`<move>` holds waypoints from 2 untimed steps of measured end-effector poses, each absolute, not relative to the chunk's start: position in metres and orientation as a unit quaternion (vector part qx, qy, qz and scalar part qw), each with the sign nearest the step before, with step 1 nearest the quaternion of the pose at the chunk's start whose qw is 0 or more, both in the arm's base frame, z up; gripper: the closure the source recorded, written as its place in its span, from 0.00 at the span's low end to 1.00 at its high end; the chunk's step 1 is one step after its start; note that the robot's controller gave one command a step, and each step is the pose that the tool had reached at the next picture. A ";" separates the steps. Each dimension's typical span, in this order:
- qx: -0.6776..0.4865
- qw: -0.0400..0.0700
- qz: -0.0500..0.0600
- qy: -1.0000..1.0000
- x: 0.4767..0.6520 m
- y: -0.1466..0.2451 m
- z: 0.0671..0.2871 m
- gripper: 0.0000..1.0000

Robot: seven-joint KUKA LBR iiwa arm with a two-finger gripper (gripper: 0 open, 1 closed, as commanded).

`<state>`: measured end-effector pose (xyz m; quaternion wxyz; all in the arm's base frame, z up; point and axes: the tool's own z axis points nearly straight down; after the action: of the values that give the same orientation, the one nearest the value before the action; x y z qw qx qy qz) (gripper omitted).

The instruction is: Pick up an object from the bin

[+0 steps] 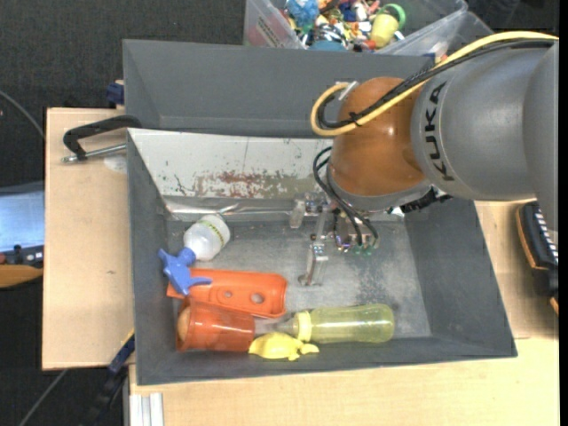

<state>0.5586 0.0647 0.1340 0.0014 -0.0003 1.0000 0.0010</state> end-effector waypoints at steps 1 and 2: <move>0.087 0.002 0.001 0.996 0.548 0.107 0.094 0.00; 0.004 0.003 0.001 1.000 0.531 0.135 0.092 0.00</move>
Offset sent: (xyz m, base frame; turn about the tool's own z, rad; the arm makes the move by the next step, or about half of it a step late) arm -0.0378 0.0774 -0.0310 -0.1230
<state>0.5313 0.1346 0.0920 0.0026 0.0037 1.0000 0.0012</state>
